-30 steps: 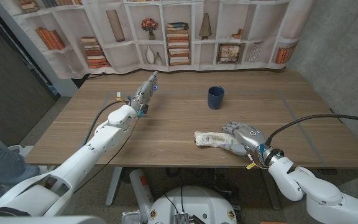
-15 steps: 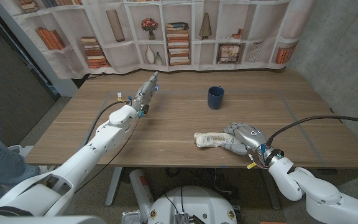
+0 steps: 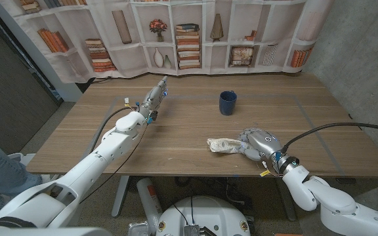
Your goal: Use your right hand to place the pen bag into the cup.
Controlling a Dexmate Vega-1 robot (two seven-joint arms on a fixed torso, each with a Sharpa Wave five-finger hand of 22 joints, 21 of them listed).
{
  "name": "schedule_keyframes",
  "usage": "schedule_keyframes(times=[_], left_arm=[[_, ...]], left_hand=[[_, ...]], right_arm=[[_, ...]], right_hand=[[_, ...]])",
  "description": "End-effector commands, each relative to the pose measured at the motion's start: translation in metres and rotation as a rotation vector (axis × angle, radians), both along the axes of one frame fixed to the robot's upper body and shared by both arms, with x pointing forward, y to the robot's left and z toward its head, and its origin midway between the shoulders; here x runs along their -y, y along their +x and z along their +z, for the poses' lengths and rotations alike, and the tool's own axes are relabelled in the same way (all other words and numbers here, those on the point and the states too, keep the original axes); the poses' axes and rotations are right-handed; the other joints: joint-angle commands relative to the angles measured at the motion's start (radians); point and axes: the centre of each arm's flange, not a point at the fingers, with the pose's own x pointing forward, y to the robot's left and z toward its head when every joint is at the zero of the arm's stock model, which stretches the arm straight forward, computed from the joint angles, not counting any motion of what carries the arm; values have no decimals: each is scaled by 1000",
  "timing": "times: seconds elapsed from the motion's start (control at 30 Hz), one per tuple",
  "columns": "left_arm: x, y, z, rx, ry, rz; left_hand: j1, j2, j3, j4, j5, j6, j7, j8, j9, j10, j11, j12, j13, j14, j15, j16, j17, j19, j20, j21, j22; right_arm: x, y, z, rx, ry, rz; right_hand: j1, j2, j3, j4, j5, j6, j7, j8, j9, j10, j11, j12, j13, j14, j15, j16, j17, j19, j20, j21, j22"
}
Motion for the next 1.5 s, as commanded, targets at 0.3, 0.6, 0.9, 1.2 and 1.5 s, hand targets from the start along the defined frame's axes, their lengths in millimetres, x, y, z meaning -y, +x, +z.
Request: schedule_keyframes(times=[0.3, 0.6, 0.9, 1.2, 1.5], left_arm=[[1, 2, -2, -7, -5, -4], [1, 1, -2, -2, -6, -7], [3, 0, 0, 1, -2, -8], [1, -1, -1, 3, -5, -6], [0, -2, -1, 6, -4, -6]], left_hand=[[15, 3, -5, -2, -2, -1, -5, 1, 6, -13, -3, 4, 4, -82, -6, 7, 3, -130, 6, 4, 6], [16, 4, -6, -2, -2, -1, -5, 1, 6, -12, -3, 5, 4, -82, -6, 7, 3, -130, 7, 4, 6], [17, 5, -8, -2, -2, -1, -5, 1, 6, -12, -4, 5, 4, -82, -6, 7, 4, -131, 7, 4, 6], [18, 6, -9, -2, -2, -1, -5, 1, 6, -12, -3, 4, 4, -82, -5, 7, 4, -131, 7, 3, 6], [19, 6, -10, -3, -3, -1, -5, 1, 6, -13, -3, 4, 4, -82, -5, 7, 4, -131, 6, 4, 6]], right_arm=[[-1, -4, 9, 87, 9, -2], [3, -9, 24, 140, 6, -20], [6, -10, 37, 197, 1, -37], [7, -10, 48, 236, -7, -54], [9, -7, 58, 269, -10, -57]], right_hand=[[49, 14, 23, -3, -16, 33, -3, 27, 22, 30, -8, -1, 1, 29, -131, -2, 2, 20, -70, 7, 4], [57, 15, 26, 0, -25, 27, -4, 30, 29, 34, -10, -5, 1, 29, -134, -6, 3, 21, -70, 6, 4], [63, 16, 29, 1, -32, 28, -6, 34, 35, 34, -11, -9, 1, 28, -137, -9, 3, 21, -69, 5, 4], [68, 17, 31, 4, -40, 25, -7, 38, 41, 33, -11, -14, 1, 28, -134, -11, 4, 21, -69, 4, 5], [71, 17, 32, 8, -49, 17, -10, 39, 49, 32, -11, -21, 2, 26, -133, -14, 5, 21, -68, 2, 5]])
